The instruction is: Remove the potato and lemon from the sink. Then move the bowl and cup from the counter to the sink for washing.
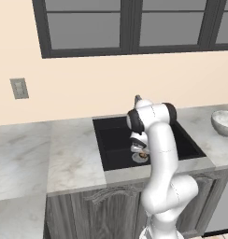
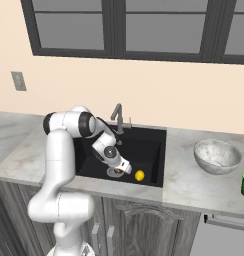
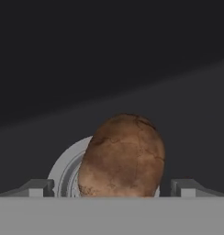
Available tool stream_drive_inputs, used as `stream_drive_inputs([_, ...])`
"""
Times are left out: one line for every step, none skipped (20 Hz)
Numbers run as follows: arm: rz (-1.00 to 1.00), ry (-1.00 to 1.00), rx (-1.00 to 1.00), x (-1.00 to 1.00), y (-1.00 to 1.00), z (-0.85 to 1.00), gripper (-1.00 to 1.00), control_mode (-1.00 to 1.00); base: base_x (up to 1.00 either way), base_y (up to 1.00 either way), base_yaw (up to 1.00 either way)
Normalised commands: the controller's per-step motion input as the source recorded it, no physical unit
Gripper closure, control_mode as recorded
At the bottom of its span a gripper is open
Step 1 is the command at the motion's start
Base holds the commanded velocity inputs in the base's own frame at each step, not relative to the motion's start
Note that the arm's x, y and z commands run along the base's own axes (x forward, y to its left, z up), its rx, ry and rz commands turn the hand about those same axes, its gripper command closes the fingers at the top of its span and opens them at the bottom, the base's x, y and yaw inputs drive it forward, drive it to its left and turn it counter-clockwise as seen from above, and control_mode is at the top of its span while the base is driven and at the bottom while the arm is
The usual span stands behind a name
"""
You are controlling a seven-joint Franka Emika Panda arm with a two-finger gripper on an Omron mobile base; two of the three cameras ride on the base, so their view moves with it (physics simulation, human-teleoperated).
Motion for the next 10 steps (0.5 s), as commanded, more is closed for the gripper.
stream_drive_inputs([0.00,0.00,0.00,0.13,0.00,-0.05,-1.00,-1.00,0.00,0.00,0.00])
stream_drive_inputs([0.00,0.00,0.00,0.12,0.00,-0.05,-1.00,-1.00,0.00,0.00,0.00])
stream_drive_inputs([0.00,0.00,0.00,0.12,0.00,-0.05,-1.00,-1.00,0.00,0.00,0.00])
stream_drive_inputs([0.00,0.00,0.00,0.13,0.00,-0.06,-1.00,-1.00,0.00,0.00,0.00])
stream_drive_inputs([0.00,0.02,0.00,0.14,0.00,-0.08,-1.00,-1.00,0.00,0.00,0.00])
stream_drive_inputs([0.00,0.02,-0.01,0.14,0.00,-0.09,-1.00,-1.00,0.00,0.00,0.00])
stream_drive_inputs([0.00,0.01,-0.01,0.13,0.00,-0.09,-1.00,-1.00,0.00,0.00,0.00])
stream_drive_inputs([0.00,0.01,-0.01,0.14,0.00,-0.08,-1.00,-1.00,0.00,0.00,0.00])
stream_drive_inputs([0.00,0.01,0.00,0.14,0.00,-0.09,-1.00,-1.00,0.00,0.00,0.00])
stream_drive_inputs([0.00,0.01,-0.01,0.15,0.00,-0.09,-1.00,-1.00,0.00,0.00,0.00])
